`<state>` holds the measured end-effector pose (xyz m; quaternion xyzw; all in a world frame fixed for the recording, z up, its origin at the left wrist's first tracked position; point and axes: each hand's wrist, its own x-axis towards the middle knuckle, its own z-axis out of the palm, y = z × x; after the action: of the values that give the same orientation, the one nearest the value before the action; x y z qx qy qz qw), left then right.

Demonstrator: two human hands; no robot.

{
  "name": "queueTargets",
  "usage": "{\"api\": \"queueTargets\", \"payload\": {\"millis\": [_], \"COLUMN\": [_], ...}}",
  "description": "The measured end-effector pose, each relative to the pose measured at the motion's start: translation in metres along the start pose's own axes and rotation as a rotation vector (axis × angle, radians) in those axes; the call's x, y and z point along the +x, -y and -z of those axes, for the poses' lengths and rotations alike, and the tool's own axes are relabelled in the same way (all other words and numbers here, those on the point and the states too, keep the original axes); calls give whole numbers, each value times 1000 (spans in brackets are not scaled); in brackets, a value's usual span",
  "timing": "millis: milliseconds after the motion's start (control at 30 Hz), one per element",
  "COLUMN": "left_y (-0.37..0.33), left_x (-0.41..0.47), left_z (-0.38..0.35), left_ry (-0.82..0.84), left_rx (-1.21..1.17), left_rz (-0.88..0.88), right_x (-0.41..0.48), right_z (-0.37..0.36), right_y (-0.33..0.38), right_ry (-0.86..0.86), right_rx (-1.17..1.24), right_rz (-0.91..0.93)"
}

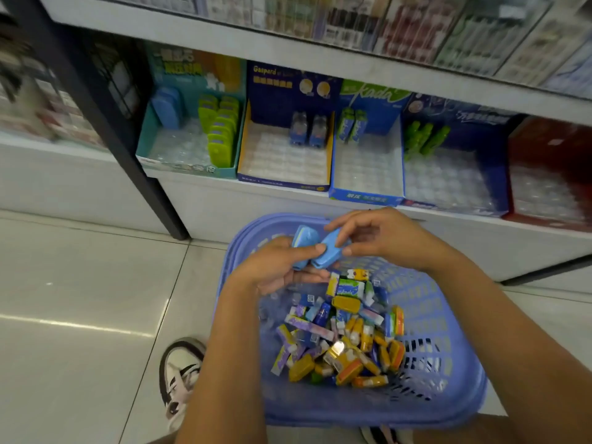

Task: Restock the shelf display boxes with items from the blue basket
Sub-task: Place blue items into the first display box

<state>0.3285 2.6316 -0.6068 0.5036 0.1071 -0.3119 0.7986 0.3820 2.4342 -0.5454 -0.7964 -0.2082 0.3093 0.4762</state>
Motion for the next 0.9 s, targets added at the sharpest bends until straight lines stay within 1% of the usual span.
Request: {"api": "queueTargets", "payload": {"millis": [67,167,200,267,333,433,500,600,700,800,900], "left_y": [-17,-41,-47,-58,-67,-77,-83,-86,-84,-80,-75], "left_x": [-15,-32,-37,-46,-53,-54,-51,-45,-42,-42,-43], "left_z": [3,13,18,29,44,70,87,106,113,117,121], "left_ry": [-87,-283,-339,-441,-572,-881,-1032,-1108,-1156,-1198,-1198], "left_rx": [39,129,179,244,225,177,180,170,237,213,176], "left_rz": [-138,-342,-392,-459,-514,-620,-632,-612,-657,-660,-624], "right_x": [15,46,57,79,104,149,182,227,259,278,285], "right_z": [-8,-25,-32,-45,-56,-68,-77,-86,-91,-100,-108], "right_y": [18,42,50,65,84,113,128,143,146,146,147], "right_ry": [-88,-291,-317,-308,-296,-388,-470,-514,-493,-436,-408], "right_rx": [81,210,205,145,108,102,5,-221,-433,-548,-597], "right_rz": [58,78,79,96,136,232,302,345,320,260,243]}}
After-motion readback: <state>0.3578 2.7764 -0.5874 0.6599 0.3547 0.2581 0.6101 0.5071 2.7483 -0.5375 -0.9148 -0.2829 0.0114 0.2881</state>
